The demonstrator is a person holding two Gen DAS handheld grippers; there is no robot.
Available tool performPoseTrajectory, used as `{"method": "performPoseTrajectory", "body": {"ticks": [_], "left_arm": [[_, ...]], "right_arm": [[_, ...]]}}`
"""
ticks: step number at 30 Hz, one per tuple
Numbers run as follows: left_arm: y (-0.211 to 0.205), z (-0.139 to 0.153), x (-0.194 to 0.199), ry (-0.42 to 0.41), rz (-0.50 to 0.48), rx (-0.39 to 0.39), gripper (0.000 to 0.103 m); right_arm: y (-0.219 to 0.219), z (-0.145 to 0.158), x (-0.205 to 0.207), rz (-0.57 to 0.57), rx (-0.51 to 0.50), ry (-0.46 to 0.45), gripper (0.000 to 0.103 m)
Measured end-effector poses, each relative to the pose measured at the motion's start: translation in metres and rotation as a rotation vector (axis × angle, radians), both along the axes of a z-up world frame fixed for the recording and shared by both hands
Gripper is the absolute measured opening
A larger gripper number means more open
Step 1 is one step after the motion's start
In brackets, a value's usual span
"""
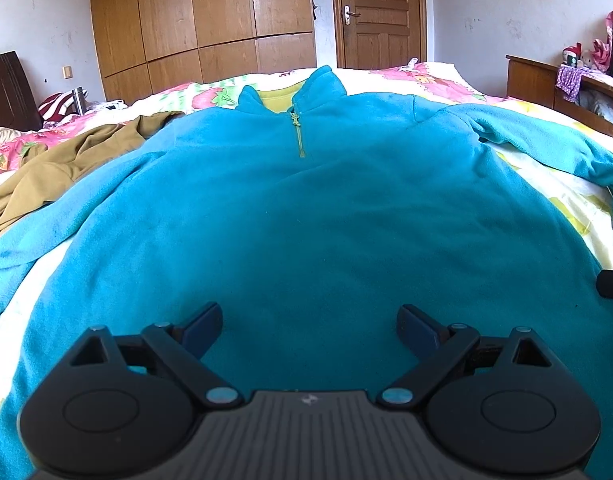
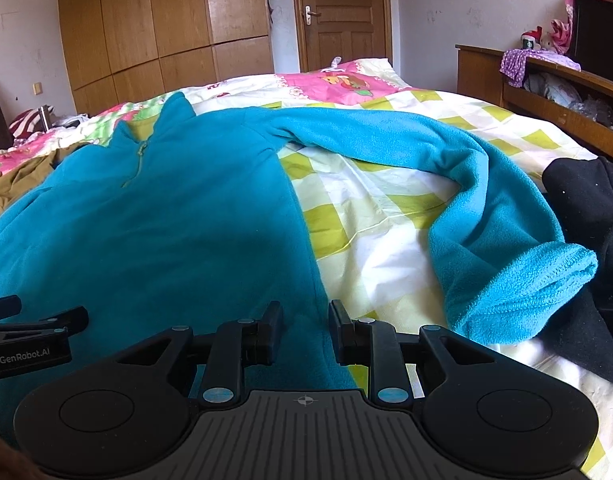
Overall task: Fold small clothes
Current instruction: 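Grasp the teal sleeve cuff with the right gripper, then lift the sleeve and fold it across the pullover body with the right gripper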
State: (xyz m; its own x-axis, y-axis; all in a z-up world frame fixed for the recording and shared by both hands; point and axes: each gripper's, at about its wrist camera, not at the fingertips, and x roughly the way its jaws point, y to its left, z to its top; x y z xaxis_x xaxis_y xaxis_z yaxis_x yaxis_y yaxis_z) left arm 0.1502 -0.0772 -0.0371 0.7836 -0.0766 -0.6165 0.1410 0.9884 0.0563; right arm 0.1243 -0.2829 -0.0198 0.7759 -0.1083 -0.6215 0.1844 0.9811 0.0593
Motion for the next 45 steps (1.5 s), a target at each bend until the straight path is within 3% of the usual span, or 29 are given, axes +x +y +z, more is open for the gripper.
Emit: {"method": "performPoseTrajectory", "body": {"ticks": [7, 11, 17, 20, 23, 26, 29, 33, 36, 41, 44, 45], "left_arm": [[-0.002, 0.005, -0.005, 0.014, -0.006, 0.006, 0.103], [-0.007, 0.014, -0.006, -0.008, -0.029, -0.004, 0.103], [-0.025, 0.021, -0.006, -0.033, -0.097, -0.017, 0.103], [-0.036, 0.015, -0.005, -0.017, -0.123, -0.03, 0.103], [-0.046, 0.01, -0.006, -0.007, -0.141, -0.021, 0.103], [-0.049, 0.009, -0.006, -0.003, -0.152, -0.011, 0.103], [-0.049, 0.009, -0.002, -0.001, -0.148, -0.014, 0.103], [-0.048, 0.011, 0.006, -0.008, -0.146, -0.019, 0.103], [-0.05, 0.012, 0.013, -0.02, -0.147, -0.037, 0.103], [-0.058, 0.015, 0.03, -0.062, -0.152, -0.054, 0.103], [-0.062, 0.013, 0.041, -0.061, -0.16, -0.066, 0.103], [-0.063, 0.012, 0.043, -0.059, -0.165, -0.067, 0.103]], "right_arm": [[-0.004, 0.002, -0.005, -0.026, 0.0, 0.019, 0.025], [-0.006, 0.016, -0.01, -0.043, 0.01, -0.021, 0.025], [-0.047, 0.026, -0.021, -0.235, 0.136, -0.05, 0.026], [-0.073, 0.023, -0.028, -0.334, 0.246, -0.063, 0.028], [-0.082, 0.014, -0.015, -0.358, 0.395, -0.026, 0.029], [-0.082, 0.008, 0.005, -0.414, 0.433, -0.064, 0.029], [-0.102, -0.001, 0.037, -0.52, 0.58, -0.066, 0.029], [-0.129, -0.008, 0.061, -0.702, 0.665, -0.174, 0.029], [-0.153, -0.012, 0.08, -0.841, 0.773, -0.254, 0.04], [-0.174, -0.01, 0.138, -0.842, 0.726, -0.318, 0.046], [-0.189, -0.022, 0.154, -0.882, 0.815, -0.289, 0.044], [-0.193, -0.02, 0.156, -0.858, 0.801, -0.29, 0.043]]}}
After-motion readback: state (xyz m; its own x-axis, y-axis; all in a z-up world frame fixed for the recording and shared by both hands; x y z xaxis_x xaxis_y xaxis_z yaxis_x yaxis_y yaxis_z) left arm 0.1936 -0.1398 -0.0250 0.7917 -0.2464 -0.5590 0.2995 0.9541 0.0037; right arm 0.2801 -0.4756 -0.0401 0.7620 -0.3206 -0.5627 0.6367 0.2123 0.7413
